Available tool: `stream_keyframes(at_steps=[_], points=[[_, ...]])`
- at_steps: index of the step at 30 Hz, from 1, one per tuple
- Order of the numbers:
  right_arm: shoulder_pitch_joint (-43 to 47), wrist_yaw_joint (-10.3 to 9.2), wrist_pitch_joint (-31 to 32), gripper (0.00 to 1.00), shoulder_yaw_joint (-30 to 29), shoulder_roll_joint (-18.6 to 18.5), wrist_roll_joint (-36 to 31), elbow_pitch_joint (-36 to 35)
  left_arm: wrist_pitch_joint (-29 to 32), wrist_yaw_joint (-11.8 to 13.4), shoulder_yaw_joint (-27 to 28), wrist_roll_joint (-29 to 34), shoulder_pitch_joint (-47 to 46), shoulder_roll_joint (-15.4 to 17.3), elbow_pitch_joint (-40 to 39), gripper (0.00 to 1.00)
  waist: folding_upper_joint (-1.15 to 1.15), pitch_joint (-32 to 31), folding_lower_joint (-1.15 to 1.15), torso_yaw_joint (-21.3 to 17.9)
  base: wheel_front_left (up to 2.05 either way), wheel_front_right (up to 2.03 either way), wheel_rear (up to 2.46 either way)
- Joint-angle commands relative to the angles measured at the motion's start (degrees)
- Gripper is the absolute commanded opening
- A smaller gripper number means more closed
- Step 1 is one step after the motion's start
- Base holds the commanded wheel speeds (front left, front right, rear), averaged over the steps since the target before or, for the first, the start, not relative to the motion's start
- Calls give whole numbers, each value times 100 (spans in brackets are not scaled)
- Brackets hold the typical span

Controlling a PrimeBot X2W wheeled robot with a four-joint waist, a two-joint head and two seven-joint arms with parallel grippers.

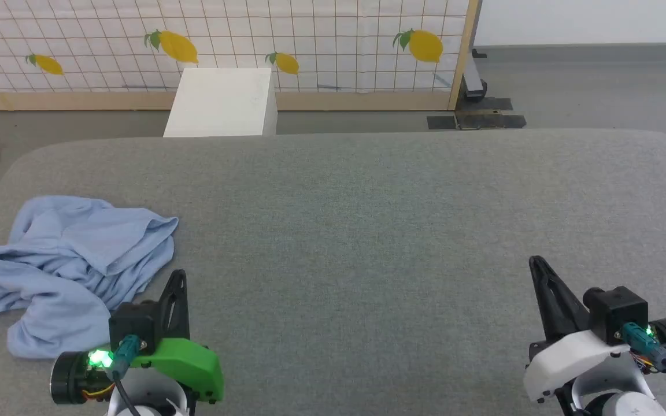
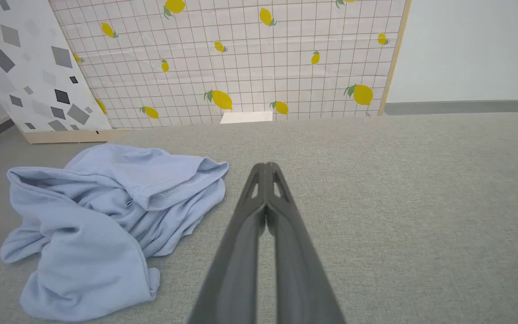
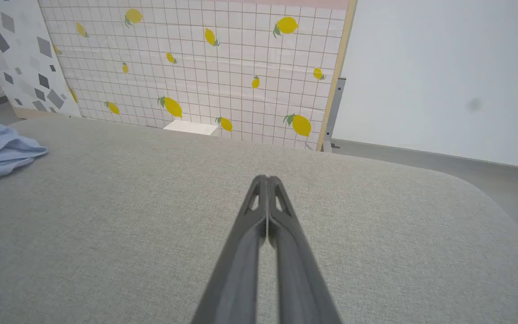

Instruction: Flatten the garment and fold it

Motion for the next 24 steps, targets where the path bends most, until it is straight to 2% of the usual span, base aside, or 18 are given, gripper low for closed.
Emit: stream_keyframes(at_steps=[1, 22, 23, 24], points=[[-96, -10, 1, 0, 10, 11, 4, 12, 7, -47, 20, 59, -102, -33, 18, 0, 0, 0, 0, 0, 0, 0, 0], [0, 0, 0, 0, 1, 0, 1, 0, 0, 0, 0, -1, 0, 0, 0, 0, 0, 0, 0, 0, 0, 0, 0], [2, 0, -1, 100, -1, 0, 1, 0, -2, 2, -5, -3, 5, 1, -2, 100, 0, 0, 0, 0, 0, 0, 0], [4, 0, -2, 100, -4, 0, 2, 1, -3, 3, -12, -4, 10, 1, -2, 100, 0, 0, 0, 0, 0, 0, 0]])
